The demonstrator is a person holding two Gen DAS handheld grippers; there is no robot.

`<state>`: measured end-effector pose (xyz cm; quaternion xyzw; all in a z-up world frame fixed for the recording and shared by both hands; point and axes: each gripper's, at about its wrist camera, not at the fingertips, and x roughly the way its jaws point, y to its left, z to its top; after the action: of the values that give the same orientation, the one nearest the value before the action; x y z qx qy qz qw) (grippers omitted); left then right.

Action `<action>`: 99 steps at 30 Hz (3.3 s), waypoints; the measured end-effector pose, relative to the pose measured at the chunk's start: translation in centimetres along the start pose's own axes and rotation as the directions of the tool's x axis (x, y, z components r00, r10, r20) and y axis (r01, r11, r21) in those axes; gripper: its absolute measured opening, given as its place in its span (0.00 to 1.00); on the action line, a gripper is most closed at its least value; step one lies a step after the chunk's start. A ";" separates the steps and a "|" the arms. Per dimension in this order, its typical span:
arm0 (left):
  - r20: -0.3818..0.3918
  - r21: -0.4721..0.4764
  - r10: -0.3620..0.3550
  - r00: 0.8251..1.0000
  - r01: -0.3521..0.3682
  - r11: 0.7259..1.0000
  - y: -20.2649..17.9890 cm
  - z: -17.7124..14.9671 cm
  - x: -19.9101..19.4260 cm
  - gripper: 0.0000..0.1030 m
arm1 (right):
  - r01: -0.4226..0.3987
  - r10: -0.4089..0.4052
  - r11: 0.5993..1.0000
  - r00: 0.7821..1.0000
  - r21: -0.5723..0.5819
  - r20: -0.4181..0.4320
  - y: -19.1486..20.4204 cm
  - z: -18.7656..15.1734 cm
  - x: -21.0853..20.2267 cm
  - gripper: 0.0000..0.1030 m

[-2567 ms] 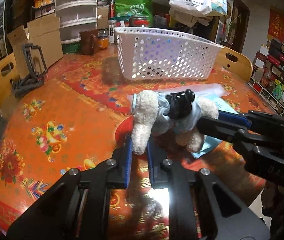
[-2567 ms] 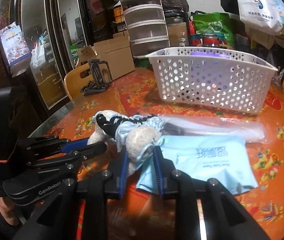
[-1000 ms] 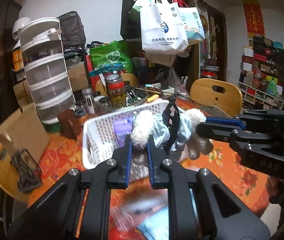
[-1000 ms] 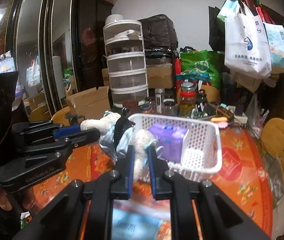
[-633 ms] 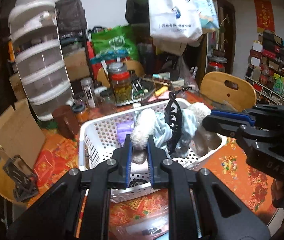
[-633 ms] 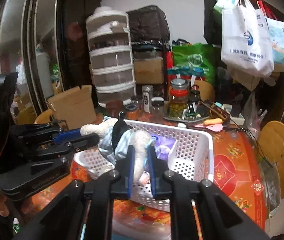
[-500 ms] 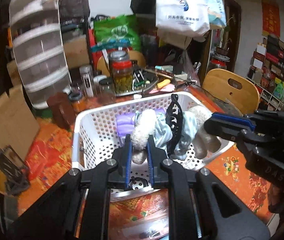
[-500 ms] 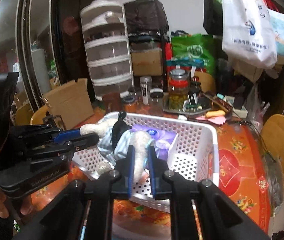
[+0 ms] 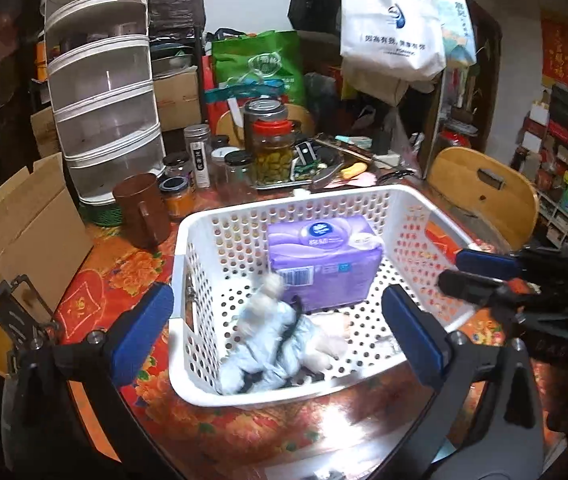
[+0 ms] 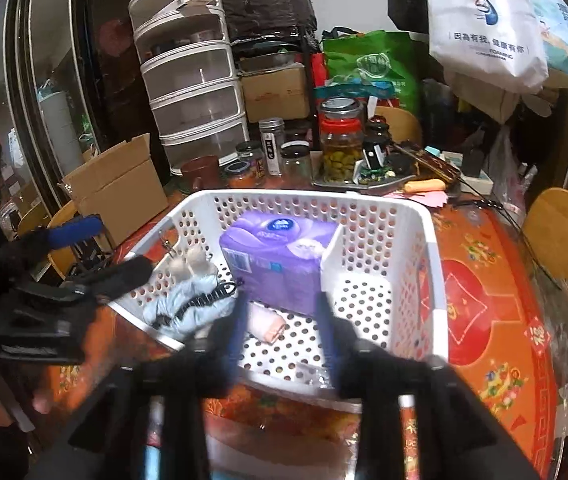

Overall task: Organize soft objects
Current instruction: 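Move both tools back toward the light-blue wipes packet, then grasp the light-blue wipes packet with both tools, then carry the wipes packet into the basket with both tools and release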

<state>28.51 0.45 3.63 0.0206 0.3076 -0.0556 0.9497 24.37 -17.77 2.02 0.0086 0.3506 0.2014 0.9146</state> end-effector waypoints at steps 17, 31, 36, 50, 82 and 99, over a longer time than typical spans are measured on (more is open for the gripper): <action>-0.041 -0.123 -0.012 0.999 0.006 0.992 2.5 -9.8 -11.2 1.00 | 0.015 -0.018 0.999 0.999 0.047 0.049 0.0 -9.3 -8.3 0.74; -0.185 -0.158 -0.106 0.977 0.077 0.984 -0.4 -21.1 -11.9 1.00 | -0.092 0.100 0.993 0.987 0.069 -0.129 2.2 -20.0 -5.1 0.74; -0.228 -0.140 -0.131 0.965 0.100 0.985 -2.5 -22.2 -10.8 0.99 | -0.101 0.104 0.994 0.979 0.027 -0.176 3.2 -21.0 -4.4 0.74; -0.282 -0.176 -0.194 0.940 0.148 0.973 -3.7 -23.0 -8.7 0.99 | -0.085 0.042 0.985 0.962 -0.150 -0.268 6.0 -21.3 -2.9 1.00; -0.297 -0.115 -0.245 0.923 0.220 0.969 -5.8 -23.5 -7.1 0.60 | -0.161 0.139 0.983 0.967 -0.090 -0.213 4.7 -20.5 -3.5 0.45; -0.215 -0.124 -0.285 0.934 0.264 0.957 -4.8 -23.6 -9.0 0.40 | -0.099 0.089 0.992 0.988 -0.082 -0.124 5.7 -21.7 -5.7 0.30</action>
<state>7.01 -1.74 -10.21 -0.0607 0.4180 -0.1705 0.8902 4.50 -17.37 -9.85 -0.0272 0.3950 0.2597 0.8808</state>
